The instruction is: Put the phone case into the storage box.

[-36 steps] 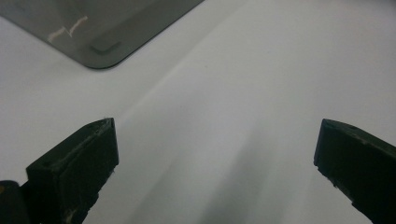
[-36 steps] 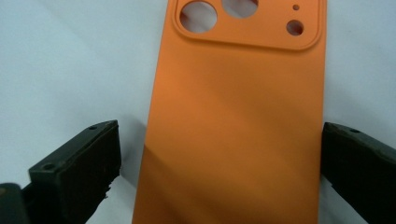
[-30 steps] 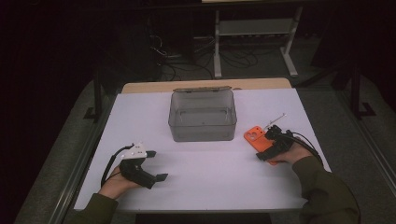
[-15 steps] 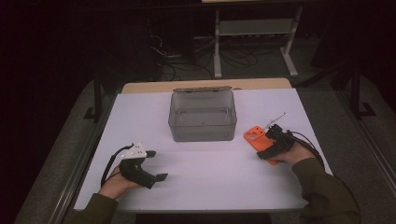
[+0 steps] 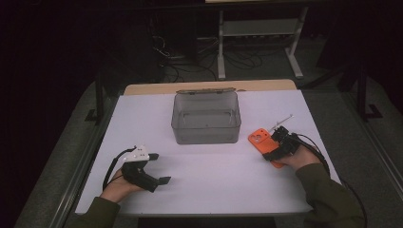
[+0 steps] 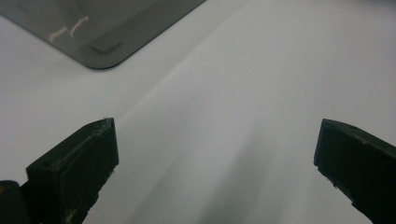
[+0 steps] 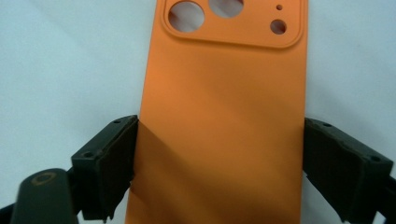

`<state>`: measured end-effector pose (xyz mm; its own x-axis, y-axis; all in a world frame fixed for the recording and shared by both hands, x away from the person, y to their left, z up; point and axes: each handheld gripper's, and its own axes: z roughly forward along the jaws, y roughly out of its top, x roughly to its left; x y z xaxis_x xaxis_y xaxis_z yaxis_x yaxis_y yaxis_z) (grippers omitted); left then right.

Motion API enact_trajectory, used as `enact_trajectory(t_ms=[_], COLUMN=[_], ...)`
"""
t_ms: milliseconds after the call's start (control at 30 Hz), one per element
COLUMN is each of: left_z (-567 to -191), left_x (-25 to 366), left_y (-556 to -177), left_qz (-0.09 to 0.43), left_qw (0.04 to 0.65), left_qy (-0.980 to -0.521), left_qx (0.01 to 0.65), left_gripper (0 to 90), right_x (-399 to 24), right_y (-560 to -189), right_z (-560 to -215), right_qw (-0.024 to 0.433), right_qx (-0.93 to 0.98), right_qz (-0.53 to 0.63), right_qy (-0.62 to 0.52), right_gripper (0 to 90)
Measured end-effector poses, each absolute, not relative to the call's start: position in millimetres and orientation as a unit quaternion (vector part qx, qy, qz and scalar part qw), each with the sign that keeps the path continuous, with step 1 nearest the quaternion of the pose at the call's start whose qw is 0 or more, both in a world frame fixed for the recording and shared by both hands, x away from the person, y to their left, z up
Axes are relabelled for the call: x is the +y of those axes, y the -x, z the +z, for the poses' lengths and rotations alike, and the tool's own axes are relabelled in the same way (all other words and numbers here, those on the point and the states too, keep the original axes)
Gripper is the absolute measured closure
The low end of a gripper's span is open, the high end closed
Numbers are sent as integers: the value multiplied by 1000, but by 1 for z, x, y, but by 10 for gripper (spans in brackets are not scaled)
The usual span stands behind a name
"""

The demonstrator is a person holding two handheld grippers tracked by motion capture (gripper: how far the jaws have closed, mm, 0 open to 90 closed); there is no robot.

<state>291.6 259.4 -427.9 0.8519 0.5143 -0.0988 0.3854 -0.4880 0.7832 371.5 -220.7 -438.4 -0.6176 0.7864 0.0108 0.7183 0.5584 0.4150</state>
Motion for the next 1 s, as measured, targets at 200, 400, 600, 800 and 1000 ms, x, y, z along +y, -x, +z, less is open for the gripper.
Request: enact_trajectory(t_ms=[200,400,600,800,1000], left_z=[-428,-428,-428,-428,-428], left_x=[259,259,259,259,259], left_y=[-292,-291,-292,-292,-292], left_qz=[74,74,74,74,73], left_qw=[433,432,432,432,432], left_qy=[-860,-860,-861,-861,-861], left_qx=[261,260,260,259,260], left_gripper=[0,0,0,0,0], right_x=[-220,-220,-224,-230,-232], right_y=[-372,-372,-373,-371,-368], right_z=[-437,-437,-436,-429,-422], right_qw=[85,85,83,81,77], right_qx=[877,876,873,872,872], right_qz=[190,193,197,206,216], right_qy=[-433,-434,-438,-437,-432], right_gripper=[153,157,157,156,156])
